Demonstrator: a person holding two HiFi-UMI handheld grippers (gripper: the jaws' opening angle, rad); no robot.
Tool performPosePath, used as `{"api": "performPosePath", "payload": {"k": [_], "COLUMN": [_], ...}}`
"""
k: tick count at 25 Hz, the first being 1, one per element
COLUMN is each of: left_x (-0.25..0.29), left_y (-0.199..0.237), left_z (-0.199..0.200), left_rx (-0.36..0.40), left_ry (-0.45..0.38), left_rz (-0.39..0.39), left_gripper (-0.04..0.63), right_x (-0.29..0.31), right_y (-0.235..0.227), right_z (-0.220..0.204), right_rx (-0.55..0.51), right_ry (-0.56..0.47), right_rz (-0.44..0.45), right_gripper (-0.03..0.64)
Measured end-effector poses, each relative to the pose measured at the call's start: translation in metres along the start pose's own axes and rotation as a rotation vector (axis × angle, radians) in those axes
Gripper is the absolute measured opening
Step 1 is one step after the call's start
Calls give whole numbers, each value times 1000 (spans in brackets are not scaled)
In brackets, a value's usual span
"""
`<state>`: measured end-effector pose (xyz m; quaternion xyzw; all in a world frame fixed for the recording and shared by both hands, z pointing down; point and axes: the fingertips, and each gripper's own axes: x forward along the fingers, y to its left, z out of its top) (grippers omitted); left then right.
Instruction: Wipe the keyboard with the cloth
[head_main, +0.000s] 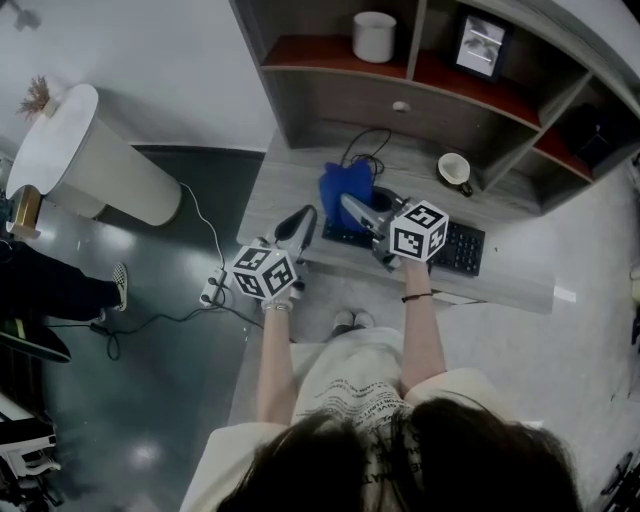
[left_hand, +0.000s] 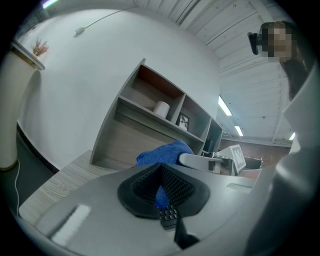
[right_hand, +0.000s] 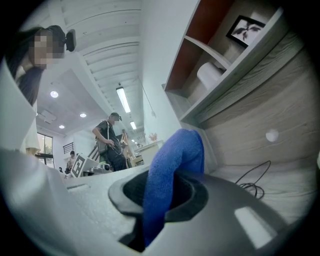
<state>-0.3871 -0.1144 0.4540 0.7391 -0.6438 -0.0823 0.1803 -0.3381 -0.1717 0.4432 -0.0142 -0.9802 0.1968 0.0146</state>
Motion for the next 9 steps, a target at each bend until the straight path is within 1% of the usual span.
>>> {"api": "performPosePath", "payload": {"k": [9], "left_x": [-1], "left_y": [-4], "left_z": [3], "left_rx": [9], "left_ry": [-2], "left_rz": [2], "left_gripper": [5], "right_x": [-6], "right_y": [2], "right_z": [5], "right_rx": [-11], "right_ry": [-4], "right_rz": [-6], "right_gripper": [58]}}
